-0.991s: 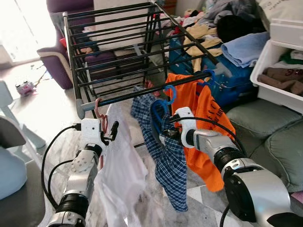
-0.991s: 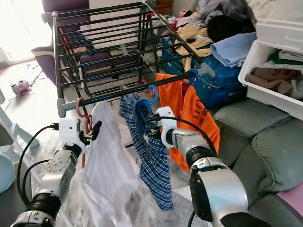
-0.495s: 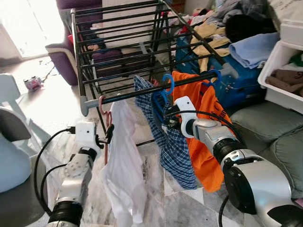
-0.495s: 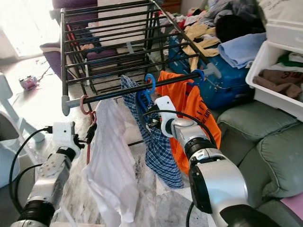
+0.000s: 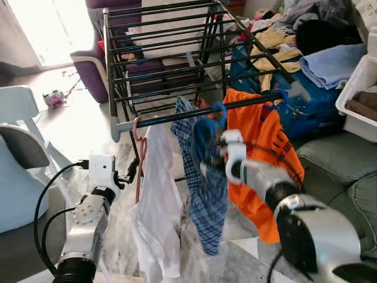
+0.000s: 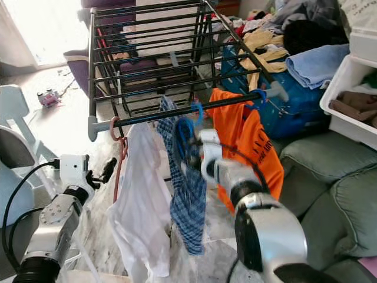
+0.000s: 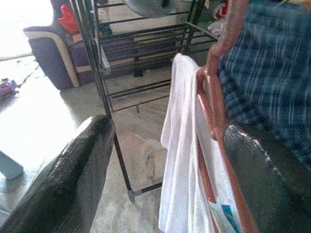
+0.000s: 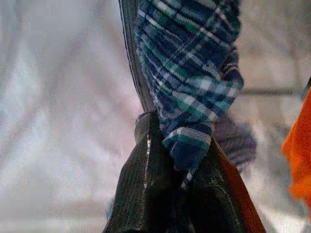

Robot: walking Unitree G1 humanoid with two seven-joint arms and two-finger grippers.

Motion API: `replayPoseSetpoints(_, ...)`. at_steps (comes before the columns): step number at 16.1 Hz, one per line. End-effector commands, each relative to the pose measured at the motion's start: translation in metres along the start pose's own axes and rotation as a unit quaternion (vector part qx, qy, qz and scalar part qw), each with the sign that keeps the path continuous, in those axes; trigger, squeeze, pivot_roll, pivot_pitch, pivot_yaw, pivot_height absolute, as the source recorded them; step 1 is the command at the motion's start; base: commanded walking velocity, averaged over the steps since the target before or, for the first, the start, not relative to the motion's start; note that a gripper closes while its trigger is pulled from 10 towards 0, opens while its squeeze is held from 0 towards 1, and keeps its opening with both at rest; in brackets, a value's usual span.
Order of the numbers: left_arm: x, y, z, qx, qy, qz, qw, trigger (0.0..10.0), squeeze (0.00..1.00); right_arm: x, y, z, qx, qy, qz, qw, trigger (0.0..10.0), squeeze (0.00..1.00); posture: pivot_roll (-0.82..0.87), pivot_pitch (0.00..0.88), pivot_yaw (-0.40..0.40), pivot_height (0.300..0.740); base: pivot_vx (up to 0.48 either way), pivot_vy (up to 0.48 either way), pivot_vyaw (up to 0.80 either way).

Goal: Hang hanger

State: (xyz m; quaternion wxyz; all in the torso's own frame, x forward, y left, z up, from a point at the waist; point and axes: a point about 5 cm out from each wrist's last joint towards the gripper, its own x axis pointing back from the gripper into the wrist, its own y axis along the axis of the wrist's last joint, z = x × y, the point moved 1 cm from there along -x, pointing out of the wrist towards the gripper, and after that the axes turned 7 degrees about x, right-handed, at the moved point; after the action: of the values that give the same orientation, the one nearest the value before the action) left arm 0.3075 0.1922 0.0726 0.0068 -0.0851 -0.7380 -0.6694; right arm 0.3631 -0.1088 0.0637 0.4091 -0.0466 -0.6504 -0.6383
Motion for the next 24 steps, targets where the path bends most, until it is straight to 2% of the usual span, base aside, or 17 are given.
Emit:
replayPoseSetpoints(1, -0.003, 0.003, -0.001, -0.012, -0.006, 0.004, 1.0, 10.0, 0.0, 0.0, -0.016, -0.001, -0.004, 0.0, 0.03, 1.0, 10.0, 0.0, 0.04, 0.0, 0.051, 0.74, 0.0, 0.0, 0.0)
replayPoseSetpoints(2, -0.004, 0.004, -0.002, -0.011, -0.007, 0.006, 1.0, 10.0, 0.0, 0.002, -0.014, -0.007, 0.027, -0.022, 0.026, 0.999, 10.0, 0.0, 0.04, 0.0, 0.052, 0.74, 0.0, 0.0, 0.0)
replayPoseSetpoints(3, -0.005, 0.005, -0.003, -0.011, -0.007, 0.005, 1.0, 10.0, 0.0, 0.003, -0.006, -0.01, 0.027, -0.03, 0.009, 0.999, 10.0, 0.0, 0.04, 0.0, 0.052, 0.74, 0.0, 0.0, 0.0)
replayPoseSetpoints(5, -0.006, 0.006, -0.004, -0.009, -0.008, 0.003, 1.0, 10.0, 0.0, 0.007, 0.017, -0.017, 0.068, -0.057, -0.025, 0.996, 10.0, 0.0, 0.04, 0.0, 0.047, 0.74, 0.0, 0.0, 0.0)
replayPoseSetpoints(6, -0.004, 0.007, -0.005, -0.005, -0.01, -0.002, 1.0, 10.0, 0.0, 0.012, 0.037, -0.022, 0.091, -0.073, -0.054, 0.992, 10.0, 0.0, 0.04, 0.0, 0.04, 0.74, 0.0, 0.0, 0.0)
replayPoseSetpoints(8, -0.001, 0.008, -0.006, -0.001, -0.013, -0.009, 1.0, 10.0, 0.0, 0.016, 0.048, -0.025, 0.116, -0.085, -0.071, 0.987, 10.0, 0.0, 0.04, 0.0, 0.031, 0.74, 0.0, 0.0, 0.0)
replayPoseSetpoints(11, 0.004, 0.004, -0.004, 0.002, -0.011, -0.005, 1.0, 10.0, 0.0, 0.015, 0.049, -0.021, 0.129, -0.071, -0.081, 0.986, 10.0, 0.0, 0.03, 0.0, 0.039, 0.74, 0.0, 0.0, 0.0)
replayPoseSetpoints(14, 0.003, 0.001, -0.005, 0.017, -0.02, 0.008, 1.0, 10.0, 0.0, 0.014, 0.044, -0.021, 0.13, -0.066, -0.061, 0.987, 10.0, 0.0, 0.02, 0.0, 0.047, 0.74, 0.0, 0.0, 0.0)
replayPoseSetpoints(15, 0.001, 0.004, -0.011, 0.016, -0.032, 0.006, 0.999, 10.0, 0.0, 0.015, 0.048, -0.021, 0.121, -0.06, -0.053, 0.989, 10.0, 0.0, 0.02, 0.0, 0.046, 0.74, 0.0, 0.0, 0.0)
replayPoseSetpoints(18, 0.005, 0.005, -0.009, 0.011, -0.028, 0.007, 1.0, 10.0, 0.0, 0.014, 0.053, -0.016, 0.094, -0.046, -0.043, 0.994, 10.0, 0.0, 0.04, 0.0, 0.034, 0.74, 0.0, 0.0, 0.0)
replayPoseSetpoints(21, 0.022, 0.001, 0.004, 0.002, -0.012, 0.017, 1.0, 10.0, 0.0, 0.01, 0.052, -0.009, 0.113, -0.041, -0.026, 0.992, 10.0, 0.0, 0.1, 0.0, 0.016, 0.74, 0.0, 0.0, 0.0)
replayPoseSetpoints(24, 0.034, 0.001, 0.016, -0.009, 0.002, 0.025, 1.0, 10.0, 0.0, 0.006, 0.042, -0.005, 0.111, -0.039, -0.009, 0.993, 10.0, 0.0, 0.15, 0.007, 0.018, 0.74, 0.0, 0.0, 0.0)
